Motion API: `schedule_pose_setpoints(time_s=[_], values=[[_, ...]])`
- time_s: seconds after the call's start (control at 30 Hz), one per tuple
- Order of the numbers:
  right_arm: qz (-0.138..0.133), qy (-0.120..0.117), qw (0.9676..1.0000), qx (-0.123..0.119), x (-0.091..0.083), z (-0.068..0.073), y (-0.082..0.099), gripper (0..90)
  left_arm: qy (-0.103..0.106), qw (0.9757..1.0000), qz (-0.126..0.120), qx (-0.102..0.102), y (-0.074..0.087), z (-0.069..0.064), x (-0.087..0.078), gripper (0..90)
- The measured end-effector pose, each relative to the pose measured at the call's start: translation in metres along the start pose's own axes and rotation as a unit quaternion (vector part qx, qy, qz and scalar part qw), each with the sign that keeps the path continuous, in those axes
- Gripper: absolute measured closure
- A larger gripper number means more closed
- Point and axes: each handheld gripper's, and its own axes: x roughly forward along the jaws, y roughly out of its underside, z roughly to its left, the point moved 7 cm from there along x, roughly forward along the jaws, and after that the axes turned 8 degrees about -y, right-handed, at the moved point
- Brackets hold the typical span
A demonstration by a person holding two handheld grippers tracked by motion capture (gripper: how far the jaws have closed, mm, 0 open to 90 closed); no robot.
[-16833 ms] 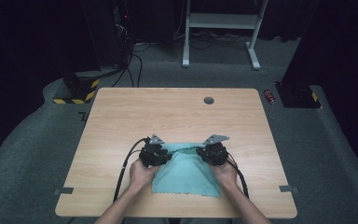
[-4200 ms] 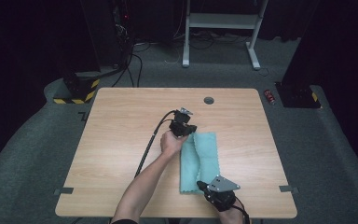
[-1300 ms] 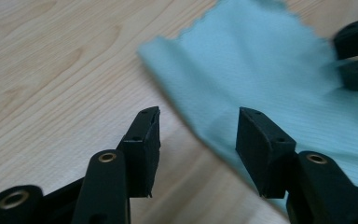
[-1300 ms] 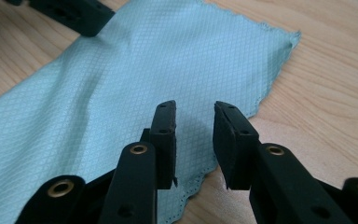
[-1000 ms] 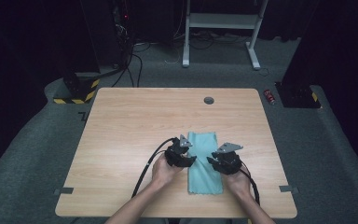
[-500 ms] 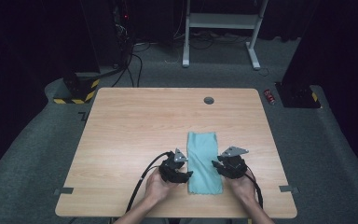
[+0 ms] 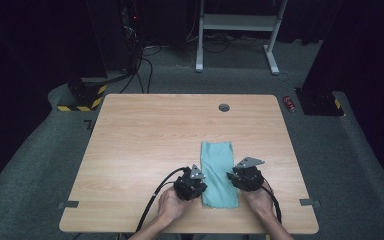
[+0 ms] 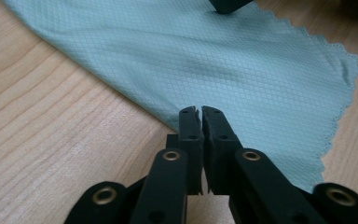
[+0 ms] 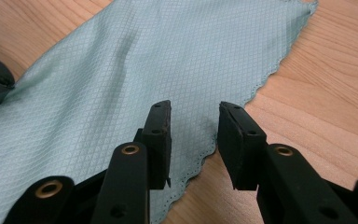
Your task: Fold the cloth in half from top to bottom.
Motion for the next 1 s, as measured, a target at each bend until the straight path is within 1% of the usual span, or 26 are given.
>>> schedule_pose_setpoints(time_s=[0.13, 0.2, 0.3, 0.33, 0.43, 0.57, 0.7, 0.83, 0.87, 0.9, 0.97, 1.0], values=[[0.0, 0.0, 1.0, -0.001, 0.0, 0.0, 0.0, 65.2, 0.003, 1.0, 0.003, 0.002, 0.001, 0.001, -0.001, 89.4], [0.0, 0.001, 1.0, -0.003, 0.0, 0.001, 0.0, 65.4, 0.004, 1.0, 0.003, -0.006, 0.002, 0.001, -0.002, 89.5], [0.0, -0.002, 1.0, -0.002, 0.001, 0.002, -0.001, 65.5, 0.006, 1.0, 0.005, -0.005, 0.006, 0.003, -0.005, 89.5], [0.0, -0.003, 1.0, -0.006, 0.001, 0.003, -0.001, 65.5, 0.006, 0.9999, 0.003, -0.009, 0.007, 0.003, -0.006, 89.6], [-0.001, -0.005, 0.9999, -0.009, 0.003, 0.006, -0.002, 65.5, 0.008, 0.9999, 0.006, -0.012, 0.01, 0.005, -0.009, 89.5], [0.002, -0.009, 0.9999, -0.014, 0.003, 0.01, -0.003, 65.5, 0.005, 0.9999, 0.006, -0.011, 0.013, 0.005, -0.012, 89.6], [0.002, -0.015, 0.9997, -0.021, 0.005, 0.016, -0.003, 65.7, 0.007, 0.9998, 0.004, -0.018, 0.02, 0.007, -0.017, 89.7], [0.003, -0.02, 0.9994, -0.027, 0.006, 0.022, -0.004, 65.3, 0.009, 0.9997, 0.005, -0.02, 0.024, 0.007, -0.021, 89.6], [0.003, -0.021, 0.9993, -0.03, 0.005, 0.023, -0.004, 64.9, 0.01, 0.9998, 0.005, -0.019, 0.024, 0.007, -0.021, 89.1], [0.002, -0.023, 0.9994, -0.027, 0.005, 0.023, -0.004, 64.6, 0.015, 0.9997, 0.003, -0.017, 0.023, 0.007, -0.02, 88.3], [-0.006, -0.025, 0.9994, -0.022, 0.002, 0.021, -0.006, 64.5, 0.017, 0.9996, -0.002, -0.02, 0.019, 0.01, -0.02, 81.2], [-0.013, -0.027, 0.9995, -0.013, 0.0, 0.018, -0.007, 64.2, 0.018, 0.9995, -0.005, -0.026, 0.015, 0.012, -0.02, 76.1]])
